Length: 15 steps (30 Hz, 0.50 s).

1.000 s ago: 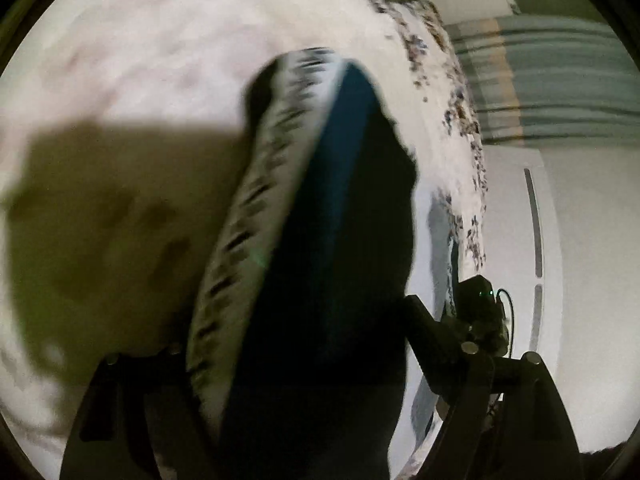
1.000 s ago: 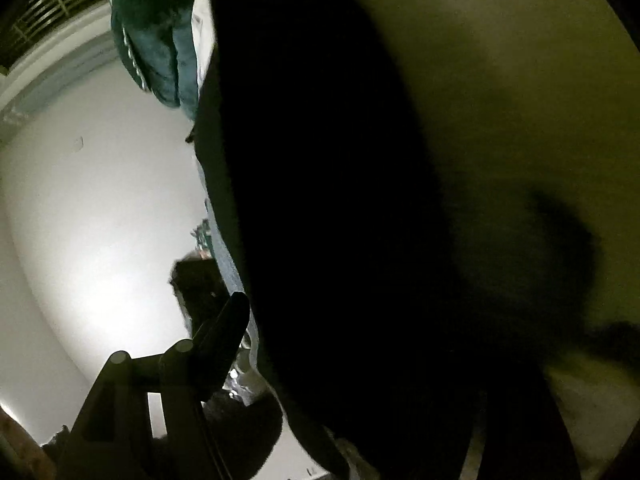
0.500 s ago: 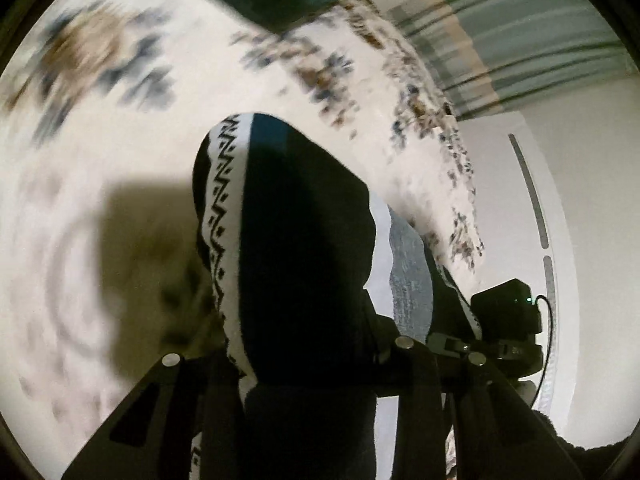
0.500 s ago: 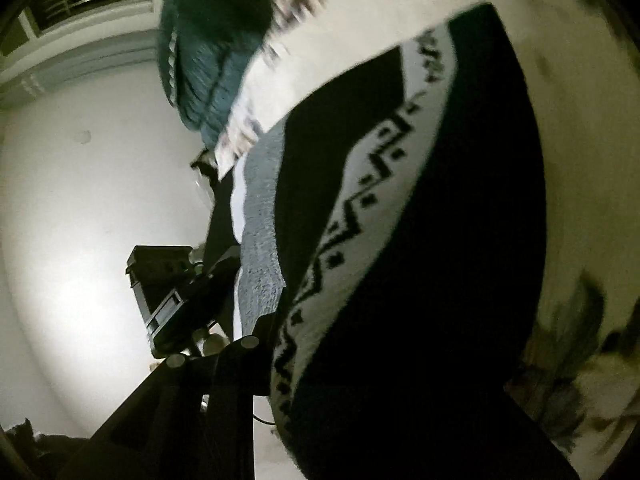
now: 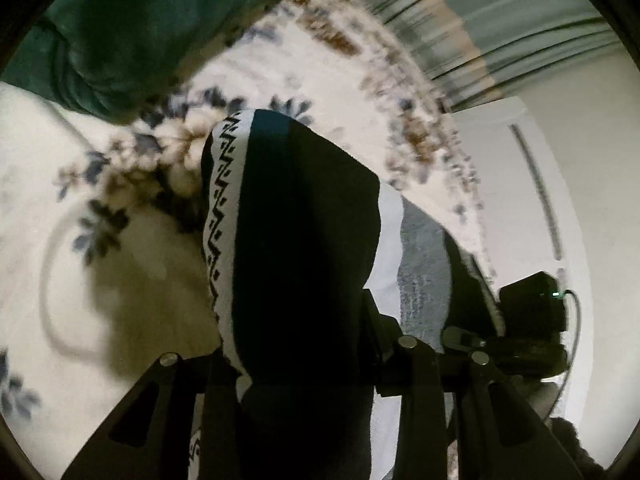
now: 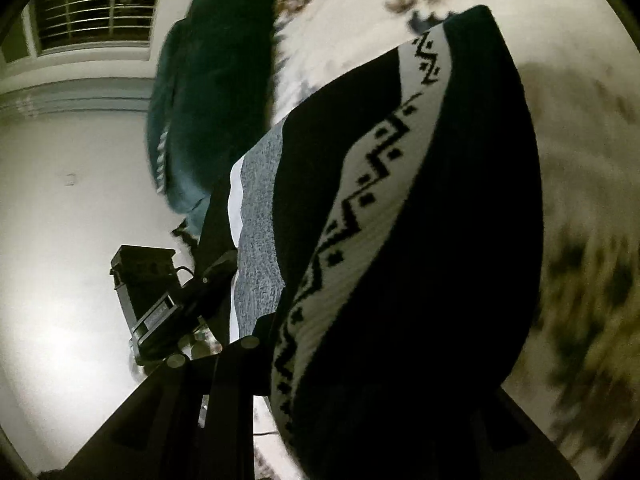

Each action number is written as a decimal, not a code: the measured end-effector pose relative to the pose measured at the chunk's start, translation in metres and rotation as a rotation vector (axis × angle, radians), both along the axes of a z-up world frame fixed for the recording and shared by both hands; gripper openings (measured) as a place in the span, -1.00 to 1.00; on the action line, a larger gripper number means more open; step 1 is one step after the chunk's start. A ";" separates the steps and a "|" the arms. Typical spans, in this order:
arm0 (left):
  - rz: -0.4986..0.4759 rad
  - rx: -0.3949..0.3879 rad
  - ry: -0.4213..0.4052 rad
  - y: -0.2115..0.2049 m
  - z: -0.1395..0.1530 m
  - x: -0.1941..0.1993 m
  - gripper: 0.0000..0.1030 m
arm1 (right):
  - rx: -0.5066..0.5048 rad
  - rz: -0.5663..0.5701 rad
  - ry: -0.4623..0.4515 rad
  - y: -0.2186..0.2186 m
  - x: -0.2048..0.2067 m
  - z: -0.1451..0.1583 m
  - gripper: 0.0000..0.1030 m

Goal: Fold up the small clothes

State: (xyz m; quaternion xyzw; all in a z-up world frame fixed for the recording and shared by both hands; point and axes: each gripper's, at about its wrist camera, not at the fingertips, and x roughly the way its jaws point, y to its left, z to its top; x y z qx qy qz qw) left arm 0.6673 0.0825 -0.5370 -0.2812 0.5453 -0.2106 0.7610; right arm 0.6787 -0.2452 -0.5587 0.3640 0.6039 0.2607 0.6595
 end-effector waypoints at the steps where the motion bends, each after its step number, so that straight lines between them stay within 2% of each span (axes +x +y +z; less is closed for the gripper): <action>1: -0.007 0.019 0.017 -0.004 -0.012 0.006 -0.38 | -0.015 0.000 0.011 -0.004 0.006 -0.008 -0.52; 3: -0.012 0.044 0.023 -0.009 -0.022 0.011 -0.30 | -0.051 0.011 0.031 0.006 0.015 -0.030 -0.52; 6: -0.013 0.060 0.008 -0.011 -0.025 0.010 -0.14 | -0.061 0.010 0.046 0.009 0.019 -0.042 -0.49; 7: -0.014 0.069 0.002 -0.011 -0.023 0.008 -0.11 | -0.067 0.008 0.048 0.008 0.019 -0.042 -0.41; 8: -0.014 0.108 -0.006 -0.013 -0.021 0.004 0.04 | -0.098 0.007 0.050 0.011 0.022 -0.041 -0.24; 9: -0.013 0.154 -0.007 -0.015 -0.017 0.002 0.18 | -0.155 0.012 0.050 0.010 0.021 -0.038 -0.12; 11: -0.008 0.247 -0.035 -0.020 -0.007 -0.003 0.24 | -0.311 0.019 0.049 0.009 0.012 -0.029 0.30; 14: 0.006 0.390 -0.088 -0.031 0.009 -0.013 0.27 | -0.515 0.006 -0.008 0.009 -0.006 -0.008 0.48; 15: 0.014 0.444 -0.101 -0.035 0.014 -0.018 0.40 | -0.611 -0.008 -0.028 0.014 -0.014 0.000 0.53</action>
